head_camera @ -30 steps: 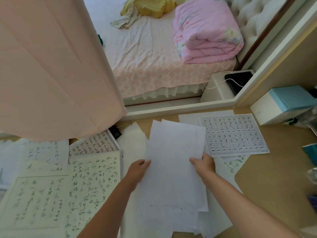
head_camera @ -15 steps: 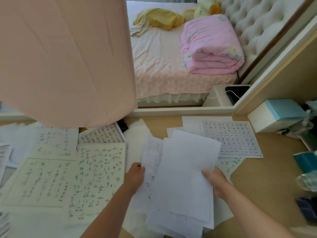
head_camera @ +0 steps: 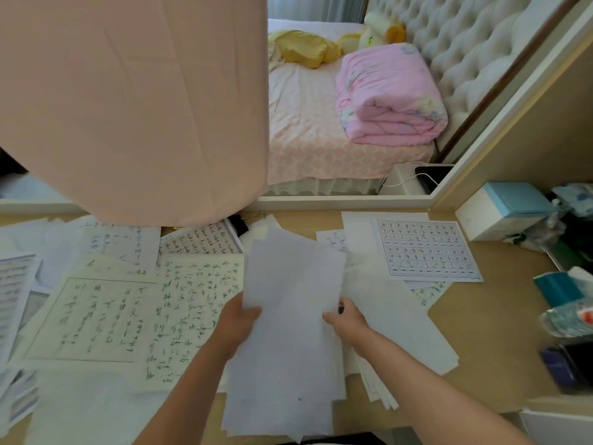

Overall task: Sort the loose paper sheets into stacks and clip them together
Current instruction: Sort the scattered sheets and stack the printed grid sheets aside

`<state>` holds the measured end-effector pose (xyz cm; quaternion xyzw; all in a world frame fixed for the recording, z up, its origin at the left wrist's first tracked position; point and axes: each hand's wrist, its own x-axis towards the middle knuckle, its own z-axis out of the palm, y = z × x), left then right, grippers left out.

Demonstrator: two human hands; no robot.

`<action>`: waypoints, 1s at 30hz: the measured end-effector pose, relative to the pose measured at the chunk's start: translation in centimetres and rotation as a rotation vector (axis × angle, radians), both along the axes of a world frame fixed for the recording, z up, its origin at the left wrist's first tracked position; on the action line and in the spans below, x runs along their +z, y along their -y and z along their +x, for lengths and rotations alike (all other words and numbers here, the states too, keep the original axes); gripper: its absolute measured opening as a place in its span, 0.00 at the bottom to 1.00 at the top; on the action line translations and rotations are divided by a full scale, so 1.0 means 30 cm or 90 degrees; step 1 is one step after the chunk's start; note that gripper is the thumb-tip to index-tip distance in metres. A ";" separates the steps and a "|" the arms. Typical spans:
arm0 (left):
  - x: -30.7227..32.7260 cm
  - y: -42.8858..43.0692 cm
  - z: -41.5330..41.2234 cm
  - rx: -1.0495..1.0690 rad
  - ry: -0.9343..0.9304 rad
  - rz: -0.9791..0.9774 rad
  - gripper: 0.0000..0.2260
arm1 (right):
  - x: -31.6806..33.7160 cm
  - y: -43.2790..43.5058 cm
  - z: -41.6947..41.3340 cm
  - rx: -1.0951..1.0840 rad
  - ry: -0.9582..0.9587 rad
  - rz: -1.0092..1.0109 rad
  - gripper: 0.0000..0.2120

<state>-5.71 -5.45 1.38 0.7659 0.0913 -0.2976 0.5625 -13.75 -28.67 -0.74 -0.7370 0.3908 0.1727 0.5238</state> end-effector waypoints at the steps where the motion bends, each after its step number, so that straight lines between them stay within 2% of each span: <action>1: 0.028 -0.035 0.007 0.011 0.023 -0.019 0.12 | 0.004 -0.004 -0.006 0.032 -0.010 -0.004 0.23; 3: 0.081 -0.109 0.026 0.033 0.045 -0.064 0.13 | 0.005 -0.005 -0.012 0.070 -0.016 -0.013 0.26; 5: 0.108 -0.170 0.053 0.044 0.037 -0.136 0.13 | 0.029 -0.005 -0.003 0.028 0.004 0.042 0.25; 8: 0.116 -0.195 0.078 0.057 -0.007 -0.259 0.17 | 0.101 0.014 0.024 -0.071 0.071 0.288 0.24; 10: 0.089 -0.171 0.075 0.068 -0.021 -0.276 0.18 | 0.166 0.050 0.030 -0.069 0.119 0.426 0.28; 11: 0.067 -0.151 0.068 0.060 -0.029 -0.267 0.19 | 0.198 0.069 0.029 -0.051 0.128 0.452 0.29; 13: 0.023 -0.100 0.043 0.006 -0.056 -0.199 0.22 | 0.234 0.105 0.017 0.006 0.105 0.392 0.22; 15: -0.002 -0.037 0.004 -0.094 -0.082 -0.086 0.25 | 0.238 0.138 -0.008 0.076 0.056 0.245 0.15; 18: 0.007 0.082 -0.058 -0.201 -0.077 0.033 0.24 | 0.192 0.189 -0.065 0.099 -0.026 0.070 0.15; 23: -0.008 0.292 -0.118 -0.217 -0.004 -0.006 0.18 | 0.104 0.308 -0.160 -0.062 0.006 -0.117 0.15; 30: -0.063 0.550 -0.201 -0.346 -0.057 0.015 0.25 | 0.089 0.511 -0.224 -0.187 0.049 -0.219 0.12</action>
